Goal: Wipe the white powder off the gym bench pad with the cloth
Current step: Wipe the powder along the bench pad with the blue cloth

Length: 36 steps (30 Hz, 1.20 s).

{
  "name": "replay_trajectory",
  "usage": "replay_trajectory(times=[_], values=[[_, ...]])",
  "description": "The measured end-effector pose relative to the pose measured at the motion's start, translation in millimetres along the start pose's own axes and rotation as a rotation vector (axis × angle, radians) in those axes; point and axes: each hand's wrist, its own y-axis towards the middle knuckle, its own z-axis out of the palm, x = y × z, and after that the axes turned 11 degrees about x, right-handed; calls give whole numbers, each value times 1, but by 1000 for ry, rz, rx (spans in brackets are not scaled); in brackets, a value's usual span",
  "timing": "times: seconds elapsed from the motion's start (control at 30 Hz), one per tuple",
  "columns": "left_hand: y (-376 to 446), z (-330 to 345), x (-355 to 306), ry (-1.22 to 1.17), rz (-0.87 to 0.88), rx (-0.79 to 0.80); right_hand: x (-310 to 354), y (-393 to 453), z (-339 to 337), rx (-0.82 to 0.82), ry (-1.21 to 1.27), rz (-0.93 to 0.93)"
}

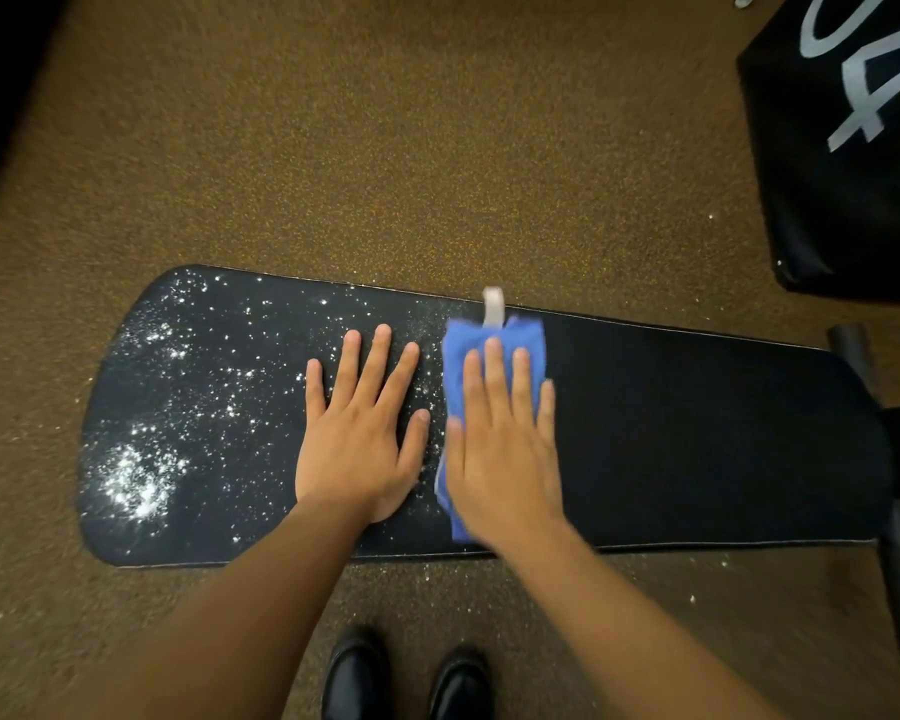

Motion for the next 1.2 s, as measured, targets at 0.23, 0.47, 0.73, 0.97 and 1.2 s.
replay_trajectory(times=[0.23, 0.47, 0.73, 0.97, 1.2], values=[[-1, -1, 0, -4, -4, 9, -36, -24, 6, 6, -59, 26], [1, 0, 1, -13, -2, 9, 3, 41, -14, 0, -2, 49], [0, -1, 1, -16, 5, 18, -32, -32, 6, 14, -85, 4], [1, -1, 1, -18, -2, 13, 8, 48, -18, -29, 51, 103], [1, -1, 1, -10, -16, 17, -17, -43, 16, -13, -62, -49]])
